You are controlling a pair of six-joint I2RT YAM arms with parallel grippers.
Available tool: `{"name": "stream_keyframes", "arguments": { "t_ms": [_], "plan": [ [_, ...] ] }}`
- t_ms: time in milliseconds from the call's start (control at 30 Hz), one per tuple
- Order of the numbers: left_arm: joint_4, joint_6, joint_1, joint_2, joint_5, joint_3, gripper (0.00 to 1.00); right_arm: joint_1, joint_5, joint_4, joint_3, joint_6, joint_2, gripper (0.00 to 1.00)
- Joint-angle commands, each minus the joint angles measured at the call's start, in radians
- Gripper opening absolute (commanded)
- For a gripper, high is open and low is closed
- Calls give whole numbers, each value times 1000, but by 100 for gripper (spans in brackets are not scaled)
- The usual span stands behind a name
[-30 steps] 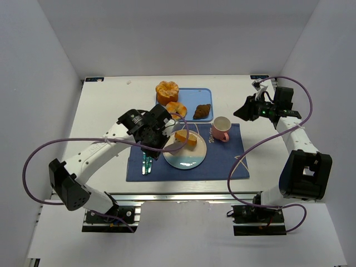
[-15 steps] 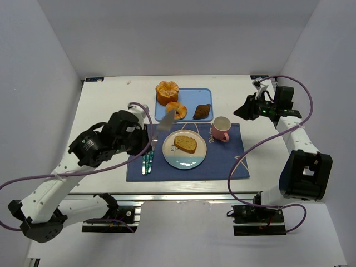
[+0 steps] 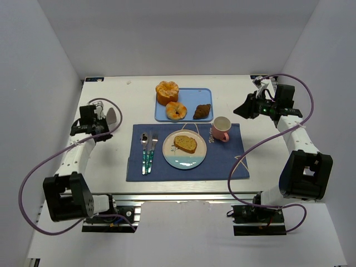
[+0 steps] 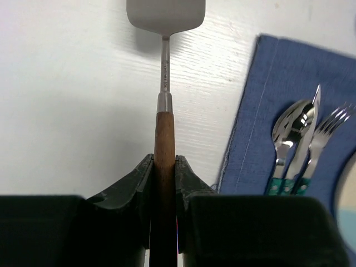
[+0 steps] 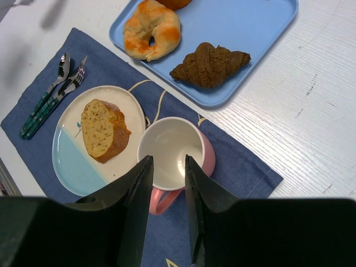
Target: Place the bread
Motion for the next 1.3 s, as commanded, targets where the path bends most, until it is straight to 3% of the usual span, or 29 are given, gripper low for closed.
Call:
{"name": "stream_keyframes", "arguments": {
  "t_ms": [0, 233, 300, 433, 567, 667, 700, 767, 933, 967, 1000, 1267],
  "plan": [
    [233, 236, -5, 27, 140, -25, 0, -1, -28, 4, 31, -7, -17, 35],
    [373, 329, 42, 107, 202, -152, 0, 0, -11, -28, 26, -36, -23, 39],
    [382, 335, 50, 119, 172, -163, 4, 0, -3, -42, 28, -57, -27, 41],
    [388, 318, 53, 135, 104, -185, 22, 0, -5, -48, 40, -64, -23, 43],
    [384, 287, 53, 119, 92, -197, 55, 0, -8, -67, 60, -77, -15, 46],
    [356, 263, 53, 101, 87, -195, 72, 0, -15, -85, 74, -97, -12, 50],
    [345, 245, 53, 90, 87, -198, 85, 0, -23, -91, 76, -103, -12, 50],
    [341, 235, 51, 41, 96, -205, 96, 0, -35, -114, 88, -128, -12, 52],
    [332, 130, 53, -114, 87, -192, 98, 0, 36, -78, 108, -24, -30, 66],
    [327, 113, 53, -169, 85, -186, 98, 0, 82, -65, 115, 64, -36, 81],
    [325, 71, 53, -193, 87, -177, 98, 0, 168, -44, 120, 100, -38, 88],
    [272, -16, 53, -303, 294, -94, 98, -9, 324, -80, 243, 168, 42, 90]
  ]
}}
